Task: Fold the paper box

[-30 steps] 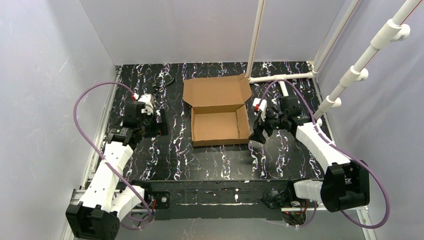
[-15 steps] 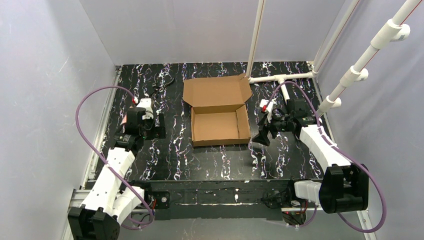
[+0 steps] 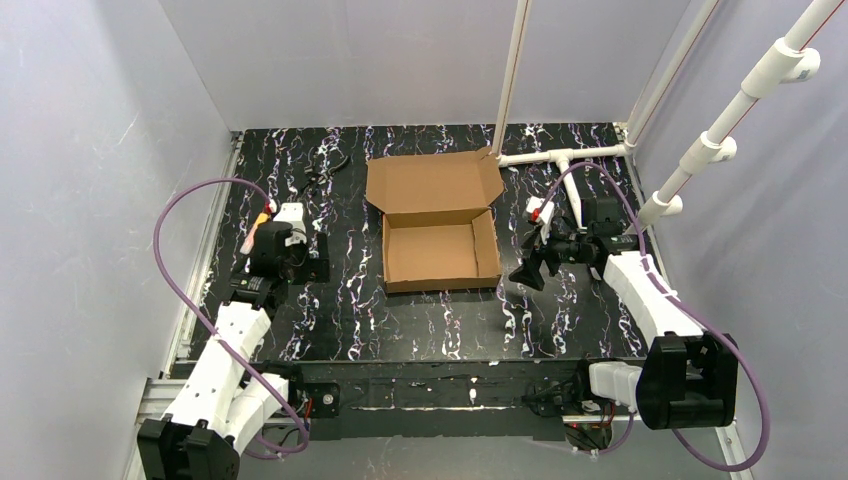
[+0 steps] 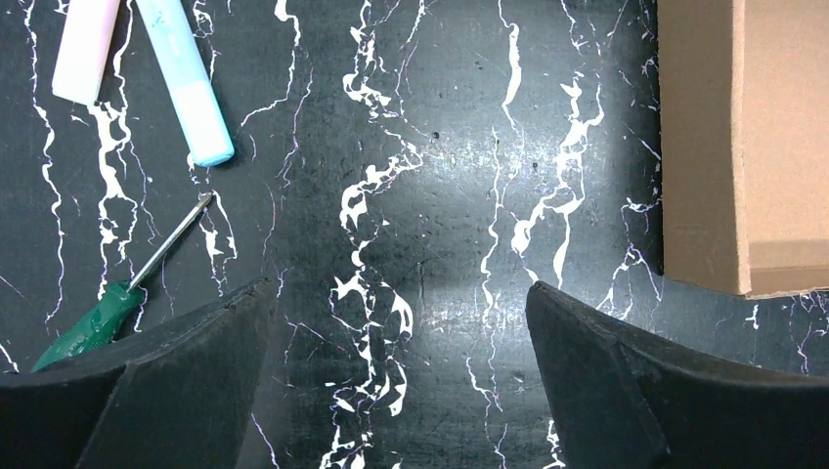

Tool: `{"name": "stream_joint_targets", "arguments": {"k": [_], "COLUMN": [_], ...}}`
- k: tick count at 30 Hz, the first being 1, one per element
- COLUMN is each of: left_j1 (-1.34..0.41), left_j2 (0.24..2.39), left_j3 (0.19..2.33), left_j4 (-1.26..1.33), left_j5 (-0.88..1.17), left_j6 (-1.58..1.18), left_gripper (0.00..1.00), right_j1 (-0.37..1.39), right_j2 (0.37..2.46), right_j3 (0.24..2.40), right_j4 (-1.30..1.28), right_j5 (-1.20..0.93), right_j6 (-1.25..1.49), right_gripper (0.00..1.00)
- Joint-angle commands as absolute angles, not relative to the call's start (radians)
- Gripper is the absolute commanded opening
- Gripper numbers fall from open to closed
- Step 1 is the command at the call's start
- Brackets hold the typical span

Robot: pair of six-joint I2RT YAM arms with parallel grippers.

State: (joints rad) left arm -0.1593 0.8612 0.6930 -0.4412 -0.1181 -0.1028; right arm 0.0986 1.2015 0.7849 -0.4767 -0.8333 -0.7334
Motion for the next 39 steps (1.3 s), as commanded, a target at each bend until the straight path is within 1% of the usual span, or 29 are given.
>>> {"name": "stream_joint_targets", "arguments": {"k": [1, 10, 15, 18, 23, 25, 26, 27, 28, 30, 32, 35, 36, 39], "left_j1": [-0.155, -0.155, -0.123, -0.054, 0.08, 0.133, 0.167, 0.194, 0.205, 0.233, 0.252, 0.262, 0.263, 0.263], "left_j2": [0.862, 0.929, 0.974, 1.017, 1.168, 1.262, 1.337, 1.405, 1.455, 1.536, 1.596, 1.674, 1.694, 1.766], "left_j3": [0.694, 0.706, 0.731, 0.752, 0.818, 0.855, 0.891, 0.924, 0.951, 0.981, 1.008, 1.04, 1.048, 1.092], "left_j4": [-0.425, -0.43, -0.409, -0.385, -0.358, -0.335, -0.325, -0.311, -0.289, -0.264, -0.268, -0.282, -0.283, -0.319], "left_j5": [-0.132, -0.187, -0.123, -0.103, -0.075, -0.027, 0.028, 0.054, 0.029, 0.014, 0.014, 0.014, 0.014, 0.015], "left_j6": [-0.084, -0.077, -0.096, -0.118, -0.138, -0.155, -0.17, -0.172, -0.157, -0.16, -0.181, -0.166, -0.167, -0.171], "left_gripper": [0.98, 0.98, 0.98, 0.98, 0.95, 0.96, 0.98, 0.98, 0.98, 0.85, 0.77, 0.61, 0.57, 0.41], "right_j1": [0.089, 0.089, 0.089, 0.089, 0.087, 0.085, 0.082, 0.08, 0.08, 0.08, 0.08, 0.08, 0.08, 0.078], "right_j2": [1.185, 1.167, 1.155, 1.155, 1.157, 1.161, 1.161, 1.161, 1.166, 1.173, 1.18, 1.192, 1.193, 1.193], "right_j3": [0.787, 0.801, 0.796, 0.794, 0.793, 0.795, 0.792, 0.789, 0.79, 0.789, 0.788, 0.786, 0.785, 0.784], "right_j4": [-0.478, -0.484, -0.48, -0.475, -0.473, -0.472, -0.471, -0.465, -0.465, -0.463, -0.459, -0.454, -0.453, -0.452], "right_j5": [-0.842, -0.807, -0.802, -0.799, -0.807, -0.806, -0.81, -0.817, -0.822, -0.82, -0.819, -0.818, -0.82, -0.818], "right_j6": [-0.732, -0.719, -0.718, -0.713, -0.71, -0.707, -0.704, -0.701, -0.698, -0.696, -0.695, -0.692, -0.691, -0.691], "right_gripper": [0.98, 0.98, 0.98, 0.98, 0.98, 0.98, 0.98, 0.98, 0.98, 0.98, 0.98, 0.98, 0.98, 0.98]}}
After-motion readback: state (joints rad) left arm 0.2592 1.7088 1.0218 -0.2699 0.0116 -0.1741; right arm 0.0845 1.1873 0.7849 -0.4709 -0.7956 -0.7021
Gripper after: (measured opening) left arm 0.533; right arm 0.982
